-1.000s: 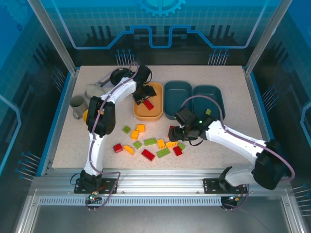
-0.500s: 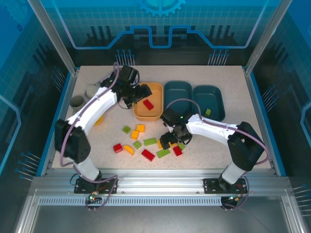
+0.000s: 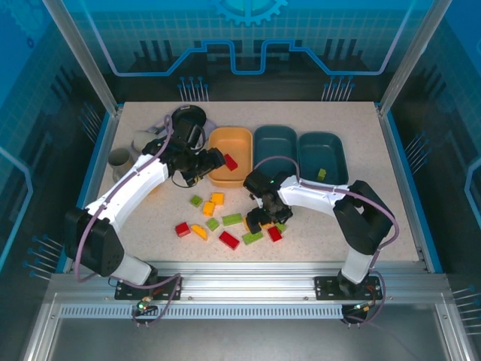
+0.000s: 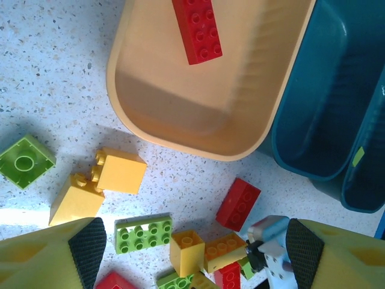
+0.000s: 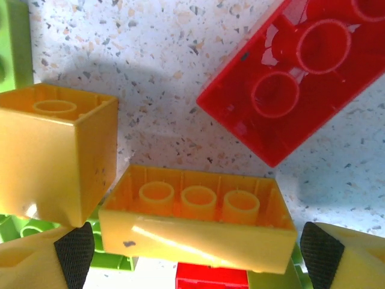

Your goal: Sort the legos into containers by color

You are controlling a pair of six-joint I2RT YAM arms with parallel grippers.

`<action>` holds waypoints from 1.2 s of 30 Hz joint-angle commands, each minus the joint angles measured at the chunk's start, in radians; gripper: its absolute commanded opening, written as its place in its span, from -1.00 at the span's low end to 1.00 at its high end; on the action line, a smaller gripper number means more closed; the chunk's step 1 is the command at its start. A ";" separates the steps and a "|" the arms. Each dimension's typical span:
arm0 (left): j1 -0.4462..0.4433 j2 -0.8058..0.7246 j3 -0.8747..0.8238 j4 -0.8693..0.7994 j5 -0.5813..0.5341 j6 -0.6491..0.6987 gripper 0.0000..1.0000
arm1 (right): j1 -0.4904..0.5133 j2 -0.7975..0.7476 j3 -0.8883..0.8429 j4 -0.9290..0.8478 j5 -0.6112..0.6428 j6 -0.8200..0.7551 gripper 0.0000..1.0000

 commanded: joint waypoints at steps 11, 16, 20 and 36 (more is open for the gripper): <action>-0.004 -0.105 -0.083 0.032 0.075 -0.014 0.64 | -0.015 0.026 0.005 0.032 -0.013 0.062 0.57; -0.004 -0.155 -0.119 0.053 0.114 -0.017 0.64 | -0.015 0.008 -0.018 0.035 -0.009 0.069 0.41; -0.005 -0.201 -0.160 0.070 0.157 -0.030 0.65 | -0.016 -0.016 -0.024 0.026 0.011 0.073 0.26; -0.017 -0.326 -0.328 0.130 0.251 -0.078 0.66 | -0.058 -0.148 0.019 -0.064 0.078 0.087 0.17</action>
